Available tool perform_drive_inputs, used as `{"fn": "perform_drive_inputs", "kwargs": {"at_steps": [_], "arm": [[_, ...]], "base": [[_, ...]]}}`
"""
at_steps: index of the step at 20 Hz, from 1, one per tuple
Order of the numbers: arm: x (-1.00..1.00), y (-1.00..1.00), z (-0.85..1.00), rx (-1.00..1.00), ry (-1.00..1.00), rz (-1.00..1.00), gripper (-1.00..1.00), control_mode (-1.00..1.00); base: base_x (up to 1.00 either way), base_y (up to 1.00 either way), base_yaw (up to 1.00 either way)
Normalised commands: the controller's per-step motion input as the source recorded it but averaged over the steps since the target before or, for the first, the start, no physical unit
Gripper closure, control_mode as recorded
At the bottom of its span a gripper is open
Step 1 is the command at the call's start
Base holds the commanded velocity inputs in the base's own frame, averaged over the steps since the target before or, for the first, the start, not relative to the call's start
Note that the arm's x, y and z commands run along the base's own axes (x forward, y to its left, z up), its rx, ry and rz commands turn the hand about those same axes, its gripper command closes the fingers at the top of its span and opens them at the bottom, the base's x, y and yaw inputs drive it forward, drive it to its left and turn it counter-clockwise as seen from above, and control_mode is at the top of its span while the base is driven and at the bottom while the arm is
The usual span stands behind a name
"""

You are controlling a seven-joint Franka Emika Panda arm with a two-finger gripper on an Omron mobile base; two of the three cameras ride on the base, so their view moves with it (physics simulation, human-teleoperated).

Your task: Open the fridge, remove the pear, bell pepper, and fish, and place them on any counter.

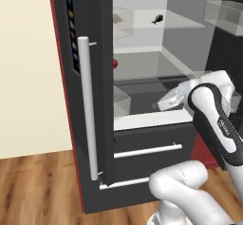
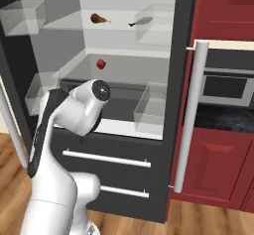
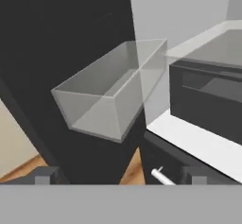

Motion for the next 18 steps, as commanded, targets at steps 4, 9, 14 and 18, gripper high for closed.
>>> {"fn": "perform_drive_inputs", "kwargs": {"at_steps": [4,9,14,18], "arm": [[1.0,0.09,-0.52,0.0,0.0,0.4,-1.0,-1.0],[0.89,0.24,-0.42,0.0,0.0,0.35,-1.0,-1.0],[0.33,0.71,-0.05,0.0,-0.04,0.31,-1.0,-1.0],[0.04,0.85,0.0,0.0,-0.15,0.23,-1.0,-1.0]], "base": [[0.0,0.0,0.0],[0.0,0.0,0.0],[0.0,0.0,0.0],[0.0,0.0,0.0]]}}
